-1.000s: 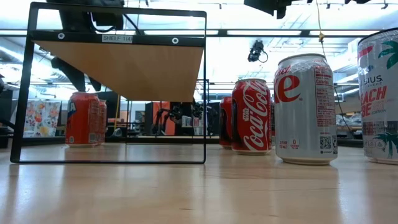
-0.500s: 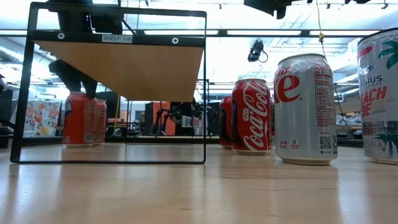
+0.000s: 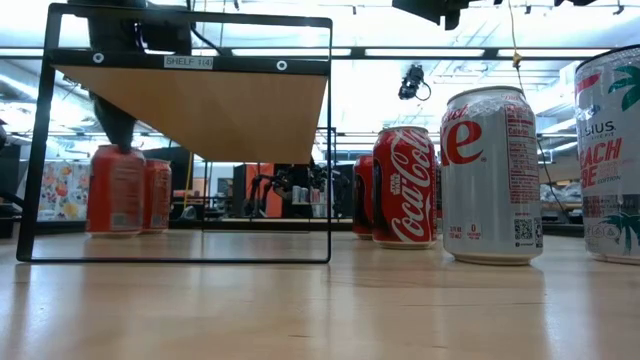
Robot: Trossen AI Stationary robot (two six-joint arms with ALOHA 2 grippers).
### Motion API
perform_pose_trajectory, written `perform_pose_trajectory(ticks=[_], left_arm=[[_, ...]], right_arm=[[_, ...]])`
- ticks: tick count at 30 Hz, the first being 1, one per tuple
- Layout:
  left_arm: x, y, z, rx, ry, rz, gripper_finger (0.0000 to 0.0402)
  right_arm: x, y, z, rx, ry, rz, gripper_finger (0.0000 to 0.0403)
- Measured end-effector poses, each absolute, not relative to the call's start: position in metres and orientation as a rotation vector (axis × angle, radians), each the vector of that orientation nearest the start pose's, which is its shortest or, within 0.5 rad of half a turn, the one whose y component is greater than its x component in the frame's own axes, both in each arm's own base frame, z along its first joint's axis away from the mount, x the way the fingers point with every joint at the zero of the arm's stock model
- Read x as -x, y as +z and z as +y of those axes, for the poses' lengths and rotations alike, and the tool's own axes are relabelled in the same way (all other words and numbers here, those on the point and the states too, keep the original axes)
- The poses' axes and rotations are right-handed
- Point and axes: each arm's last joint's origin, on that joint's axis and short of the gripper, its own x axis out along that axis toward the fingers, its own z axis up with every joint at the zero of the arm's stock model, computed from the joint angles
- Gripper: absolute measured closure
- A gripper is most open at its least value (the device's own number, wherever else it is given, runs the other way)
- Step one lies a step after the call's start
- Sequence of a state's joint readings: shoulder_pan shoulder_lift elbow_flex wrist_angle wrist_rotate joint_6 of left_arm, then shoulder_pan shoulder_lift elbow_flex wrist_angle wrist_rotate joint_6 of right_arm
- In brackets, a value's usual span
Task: Place canned beverage on shelf
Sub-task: Put the bottom orange soda can on the shelf
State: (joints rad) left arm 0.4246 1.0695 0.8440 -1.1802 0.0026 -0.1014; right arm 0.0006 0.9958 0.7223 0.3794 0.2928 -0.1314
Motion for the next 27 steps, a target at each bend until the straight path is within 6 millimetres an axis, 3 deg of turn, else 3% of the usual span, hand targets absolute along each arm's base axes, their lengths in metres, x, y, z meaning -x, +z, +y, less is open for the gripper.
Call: perform_pose_trajectory(ticks=[6, 9, 13, 19, 23, 27], left_arm=[[-0.145, 0.244, 0.056, 0.094, 0.106, 1.437, 0.0133], [-0.145, 0.244, 0.052, 0.064, 0.079, 1.442, 0.0133], [-0.145, 0.244, 0.05, 0.098, 0.176, 1.455, 0.0119], [-0.146, 0.242, 0.047, 0.15, 0.272, 1.472, 0.005], [-0.149, 0.254, 0.049, 0.211, 0.381, 1.425, 0.0016], [-0.149, 0.266, 0.049, 0.303, 0.48, 1.389, 0.0013]], right_arm=[[-0.223, 0.327, -0.008, 0.116, -0.298, -0.086, 0.008], [-0.223, 0.327, -0.008, 0.116, -0.298, -0.086, 0.008], [-0.223, 0.327, -0.008, 0.116, -0.298, -0.085, 0.008], [-0.223, 0.327, -0.008, 0.115, -0.298, -0.086, 0.008], [-0.223, 0.327, -0.008, 0.115, -0.298, -0.086, 0.008], [-0.223, 0.327, -0.008, 0.115, -0.298, -0.086, 0.008]])
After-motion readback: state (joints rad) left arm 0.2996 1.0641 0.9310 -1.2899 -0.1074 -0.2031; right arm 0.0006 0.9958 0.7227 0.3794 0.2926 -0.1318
